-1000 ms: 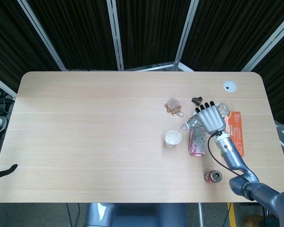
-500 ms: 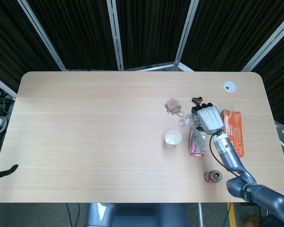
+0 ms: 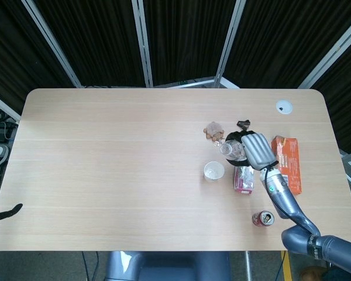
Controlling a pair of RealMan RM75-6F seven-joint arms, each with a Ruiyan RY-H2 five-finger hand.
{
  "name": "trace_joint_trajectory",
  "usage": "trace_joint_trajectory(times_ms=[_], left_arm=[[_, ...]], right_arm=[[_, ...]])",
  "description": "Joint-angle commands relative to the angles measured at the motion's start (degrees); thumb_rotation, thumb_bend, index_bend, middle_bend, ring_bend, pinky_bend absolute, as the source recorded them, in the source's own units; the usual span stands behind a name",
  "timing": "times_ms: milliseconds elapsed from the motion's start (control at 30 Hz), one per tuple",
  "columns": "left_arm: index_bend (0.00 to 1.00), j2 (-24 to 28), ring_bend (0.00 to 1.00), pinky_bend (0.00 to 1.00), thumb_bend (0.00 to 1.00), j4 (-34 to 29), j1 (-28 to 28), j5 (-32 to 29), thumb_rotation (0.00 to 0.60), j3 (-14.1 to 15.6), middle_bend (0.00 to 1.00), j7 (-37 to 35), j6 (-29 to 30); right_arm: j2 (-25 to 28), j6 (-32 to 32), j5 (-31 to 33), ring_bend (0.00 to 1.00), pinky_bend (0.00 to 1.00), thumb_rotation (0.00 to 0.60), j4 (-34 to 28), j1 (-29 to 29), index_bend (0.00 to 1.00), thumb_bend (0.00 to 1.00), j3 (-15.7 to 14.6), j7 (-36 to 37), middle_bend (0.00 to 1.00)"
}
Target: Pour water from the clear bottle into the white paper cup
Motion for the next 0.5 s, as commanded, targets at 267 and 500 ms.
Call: trace_joint_trajectory(times_ms=[267,500], left_arm=[[0.0,-0.12,0.0,0.0,0.0,0.06,0.04,0.02,0.6,0.0,0.0,0.23,0.15],[0.0,-0.25,0.0,0.0,0.0,0.13,0.03,-0.17,0.6,-0.08,0.0,0.55,0.23]], right_arm=[[7.7,-5.56,-2.57,0.49,0.45,0.6,-13.61,-0.7,0.43,0.65,-0.54,15.32,0.6],[6.67,-9.19,-6.16,0.49,0.45,0.6,-13.86,0.68,0.43,0.66,-3.38,19.87,0.6]])
